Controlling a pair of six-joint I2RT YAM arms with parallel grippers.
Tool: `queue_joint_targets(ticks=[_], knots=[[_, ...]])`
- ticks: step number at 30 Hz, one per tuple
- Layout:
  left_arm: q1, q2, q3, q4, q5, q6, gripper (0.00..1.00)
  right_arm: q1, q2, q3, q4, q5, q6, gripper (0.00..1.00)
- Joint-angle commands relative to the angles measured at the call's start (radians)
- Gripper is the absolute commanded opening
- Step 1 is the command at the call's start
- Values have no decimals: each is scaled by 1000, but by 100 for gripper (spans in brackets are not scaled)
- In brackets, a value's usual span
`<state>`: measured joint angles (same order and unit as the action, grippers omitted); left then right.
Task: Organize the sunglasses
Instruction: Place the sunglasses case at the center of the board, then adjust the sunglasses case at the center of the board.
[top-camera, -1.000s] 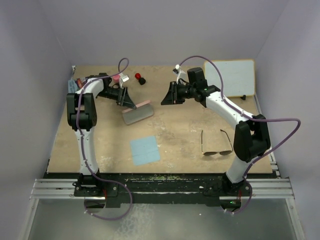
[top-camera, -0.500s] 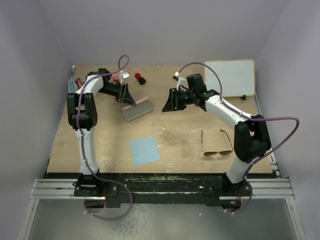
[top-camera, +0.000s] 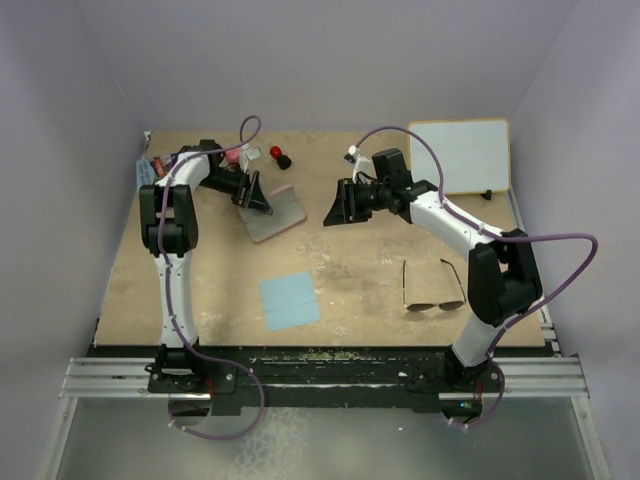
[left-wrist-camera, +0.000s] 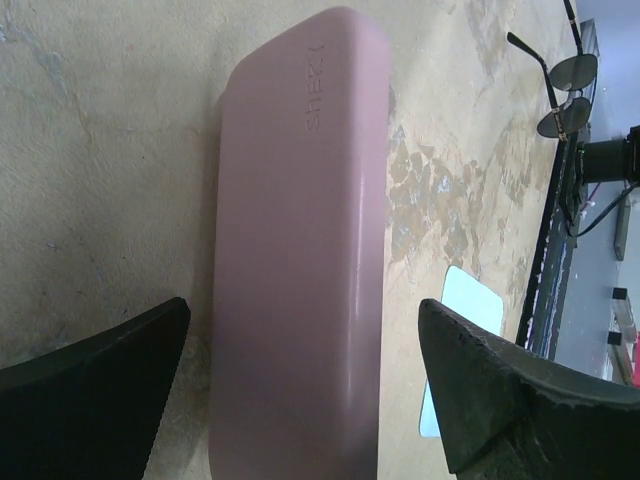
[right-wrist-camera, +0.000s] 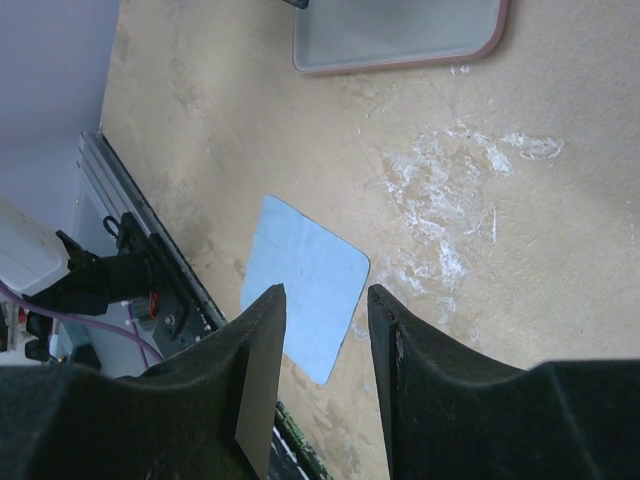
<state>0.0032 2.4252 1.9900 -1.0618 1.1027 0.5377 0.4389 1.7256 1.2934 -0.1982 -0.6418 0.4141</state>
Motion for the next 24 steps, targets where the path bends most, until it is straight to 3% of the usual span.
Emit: queue_joint_targets(ticks=[1, 6, 11, 16, 24], knots=[[-2, -8, 35, -19, 37, 47, 98, 6, -32, 5, 9, -13, -17, 44], [-4, -31, 29, -12, 21, 53, 96, 11, -28, 5, 26, -12, -4, 43], [-37, -52, 32, 45, -23, -30, 75, 17, -24, -1, 37, -7, 8, 42], [-104, -84, 18, 105, -217, -71, 56, 18, -38, -6, 25, 10, 6, 40], [-157, -125, 9, 139, -366, -86, 25, 18, -71, -19, 13, 25, 2, 39]])
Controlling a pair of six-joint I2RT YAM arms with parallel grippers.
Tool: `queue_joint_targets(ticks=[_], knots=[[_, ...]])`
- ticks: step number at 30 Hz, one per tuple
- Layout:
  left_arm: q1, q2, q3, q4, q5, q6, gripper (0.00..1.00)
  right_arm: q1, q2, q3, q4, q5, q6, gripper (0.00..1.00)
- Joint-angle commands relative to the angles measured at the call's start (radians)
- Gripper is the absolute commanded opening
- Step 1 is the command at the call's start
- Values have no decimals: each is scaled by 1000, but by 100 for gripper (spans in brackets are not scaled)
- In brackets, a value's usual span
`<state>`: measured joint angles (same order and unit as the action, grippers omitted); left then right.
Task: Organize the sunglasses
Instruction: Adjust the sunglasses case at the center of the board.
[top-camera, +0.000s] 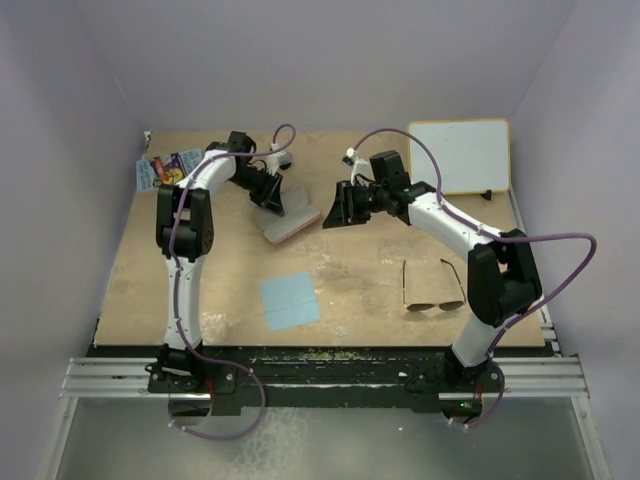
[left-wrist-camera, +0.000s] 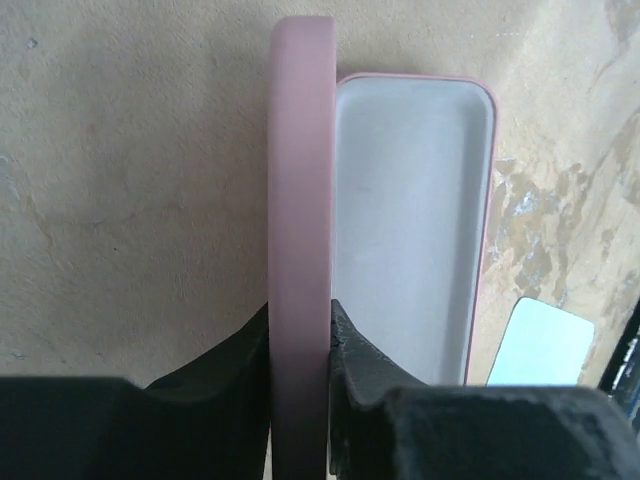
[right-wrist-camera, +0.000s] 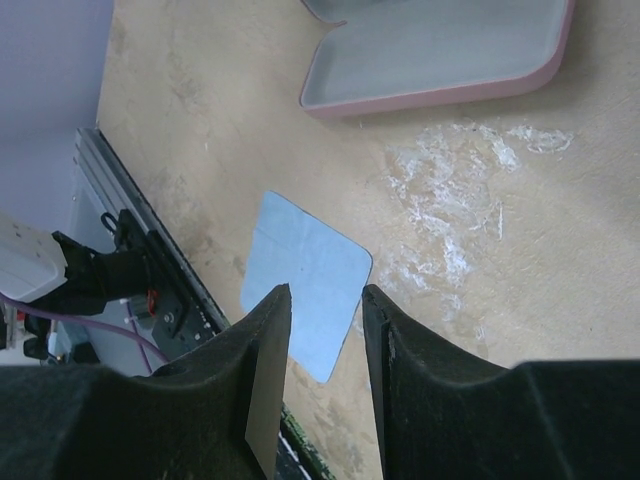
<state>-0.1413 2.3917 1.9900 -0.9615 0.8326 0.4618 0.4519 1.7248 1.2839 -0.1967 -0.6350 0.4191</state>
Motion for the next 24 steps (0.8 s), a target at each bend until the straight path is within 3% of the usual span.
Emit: queue_joint_targets(ticks=[1, 12, 19, 24], knots=[[-21, -98, 9, 41, -118, -6, 24, 5, -73, -13, 11, 18, -2, 39], [-208, -211, -1, 70, -425, 93, 19, 5, -140, -52, 3, 47, -1, 38], [-275, -234, -32, 109, -506, 200, 19, 4, -202, -84, -69, 75, -17, 38], [-295, -263, -137, 251, -586, 267, 19, 4, -222, -107, -121, 93, -46, 38]])
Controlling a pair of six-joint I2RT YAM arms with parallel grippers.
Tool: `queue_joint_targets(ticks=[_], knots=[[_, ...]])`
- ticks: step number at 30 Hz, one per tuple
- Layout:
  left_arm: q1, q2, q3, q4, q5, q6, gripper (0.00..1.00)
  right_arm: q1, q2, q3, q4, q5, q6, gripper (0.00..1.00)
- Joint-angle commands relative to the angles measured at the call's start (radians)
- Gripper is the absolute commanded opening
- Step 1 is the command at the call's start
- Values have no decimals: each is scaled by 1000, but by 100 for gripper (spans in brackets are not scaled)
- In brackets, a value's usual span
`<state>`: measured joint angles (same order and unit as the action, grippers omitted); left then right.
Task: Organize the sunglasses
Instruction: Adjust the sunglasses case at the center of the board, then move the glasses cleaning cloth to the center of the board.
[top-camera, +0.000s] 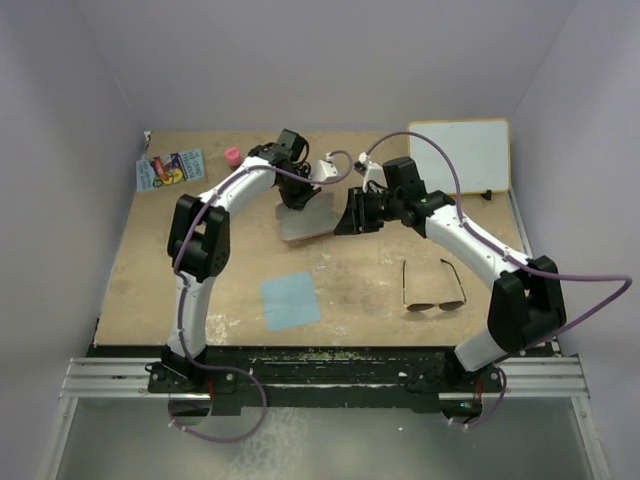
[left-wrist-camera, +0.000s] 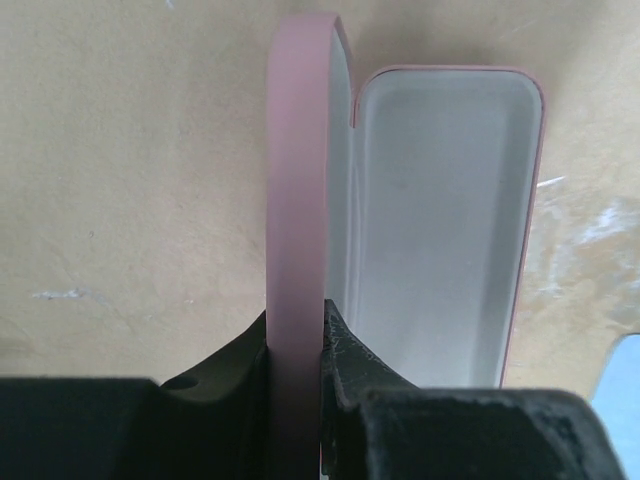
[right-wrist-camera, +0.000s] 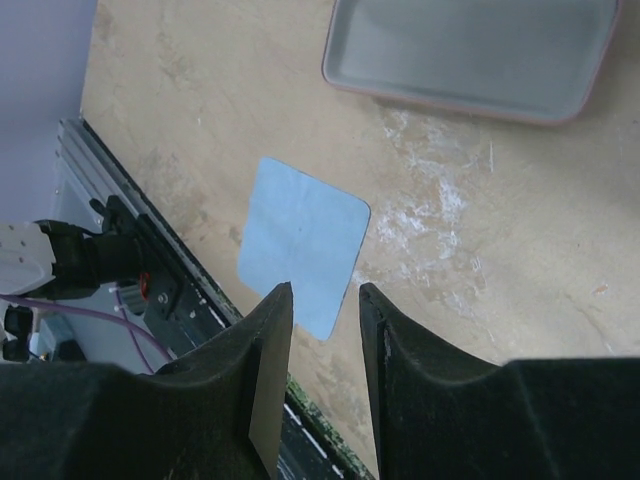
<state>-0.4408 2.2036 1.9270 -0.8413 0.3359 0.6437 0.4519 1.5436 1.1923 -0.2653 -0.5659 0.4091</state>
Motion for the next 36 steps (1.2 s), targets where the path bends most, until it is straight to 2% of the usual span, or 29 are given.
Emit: queue_joint_targets(ticks=[1, 6, 10, 12, 15, 20, 24, 28, 30, 31, 33, 36], knots=[[1, -78, -87, 161, -112, 98, 19, 4, -45, -24, -56, 28, -38, 38], [-20, -46, -89, 206, -207, 129, 25, 4, -91, -81, -75, 48, -45, 39], [-34, -44, -83, 234, -201, 129, 28, 4, -123, -112, -106, 67, -58, 42], [-42, -52, -81, 243, -198, 126, 38, 4, -130, -124, -115, 66, -64, 43], [-56, -76, -75, 233, -205, 105, 44, 4, -143, -151, -114, 66, -66, 48], [-67, -159, -112, 213, -225, 74, 64, 4, -169, -228, -117, 74, -70, 52], [-67, -248, -141, 197, -273, -6, 66, 4, -215, -286, -118, 76, -56, 54], [-67, -383, -151, 125, -258, -122, 67, 4, -258, -318, -139, 108, -21, 56], [-67, -465, -169, 95, -280, -182, 88, 7, -272, -328, -126, 106, 11, 54], [-62, -518, -189, 70, -315, -215, 92, 14, -289, -340, -115, 94, 31, 53], [-33, -595, -234, 23, -332, -278, 95, 50, -316, -346, -104, 107, 68, 53], [81, -698, -319, -47, -249, -357, 96, 165, -307, -309, -131, 221, 129, 53]])
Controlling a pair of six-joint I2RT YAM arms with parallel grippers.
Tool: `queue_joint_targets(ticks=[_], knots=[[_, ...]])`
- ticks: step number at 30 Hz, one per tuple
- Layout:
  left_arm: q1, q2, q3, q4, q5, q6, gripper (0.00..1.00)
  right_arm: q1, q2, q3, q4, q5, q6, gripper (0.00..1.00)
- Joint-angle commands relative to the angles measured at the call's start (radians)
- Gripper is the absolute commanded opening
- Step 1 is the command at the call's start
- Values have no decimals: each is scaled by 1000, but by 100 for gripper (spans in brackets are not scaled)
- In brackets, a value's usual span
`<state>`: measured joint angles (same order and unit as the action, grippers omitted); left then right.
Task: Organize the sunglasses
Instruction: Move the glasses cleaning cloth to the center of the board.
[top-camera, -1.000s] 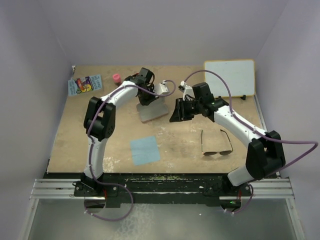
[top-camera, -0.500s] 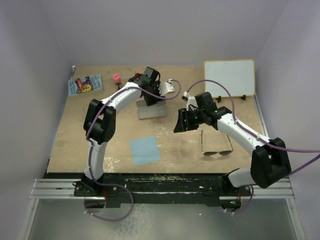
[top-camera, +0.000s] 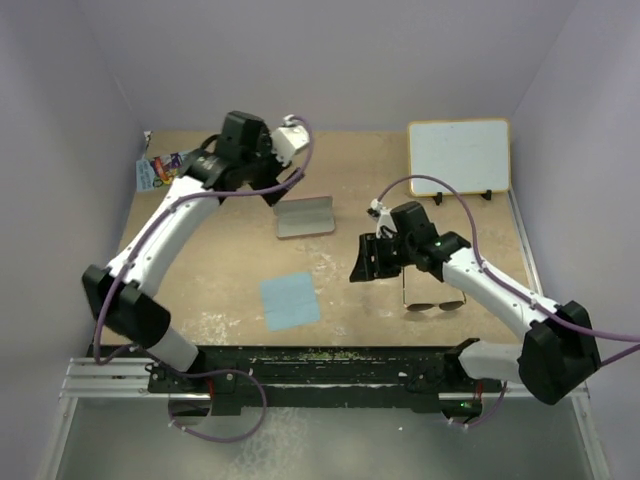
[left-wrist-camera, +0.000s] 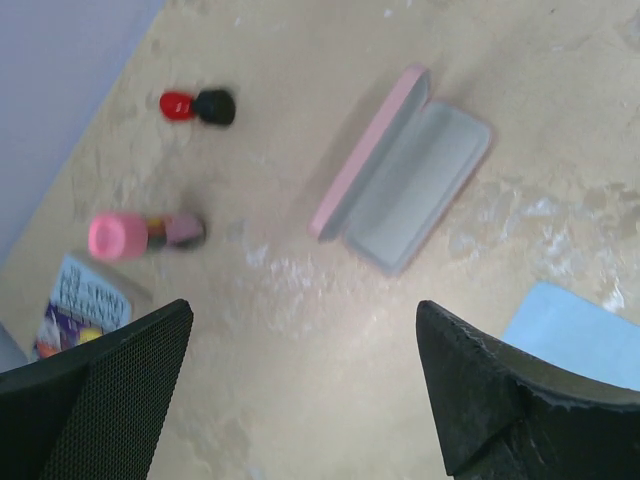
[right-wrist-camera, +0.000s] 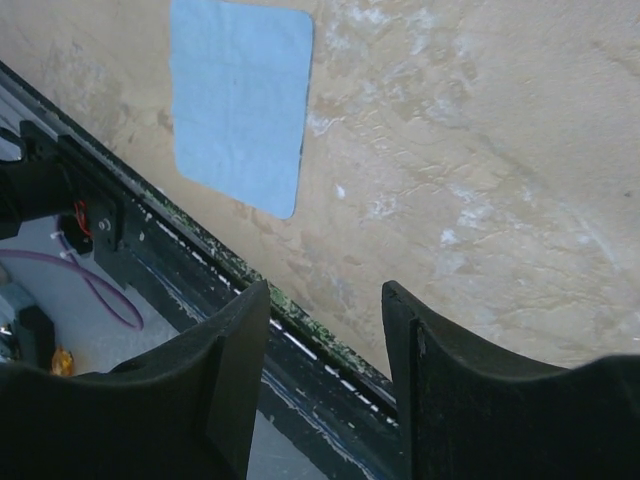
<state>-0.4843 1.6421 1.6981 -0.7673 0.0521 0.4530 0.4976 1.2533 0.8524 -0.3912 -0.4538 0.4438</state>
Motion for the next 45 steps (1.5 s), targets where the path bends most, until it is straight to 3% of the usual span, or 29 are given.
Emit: queue_joint_targets(ticks=[1, 6, 14, 25, 37, 45], knots=[[174, -171, -125, -132, 49, -190, 96, 169, 0, 49, -10, 140, 112, 53], [285, -325, -299, -152, -33, -228, 96, 394, 116, 138, -33, 273, 172, 50], [312, -475, -416, -230, -104, -270, 98, 571, 299, 225, -50, 382, 199, 52], [348, -454, -430, -224, -157, -275, 98, 584, 456, 277, -79, 481, 211, 53], [352, -409, -417, -199, -138, -259, 98, 595, 576, 299, -36, 469, 251, 46], [354, -419, -419, -202, -136, -249, 98, 603, 645, 301, -32, 492, 276, 33]])
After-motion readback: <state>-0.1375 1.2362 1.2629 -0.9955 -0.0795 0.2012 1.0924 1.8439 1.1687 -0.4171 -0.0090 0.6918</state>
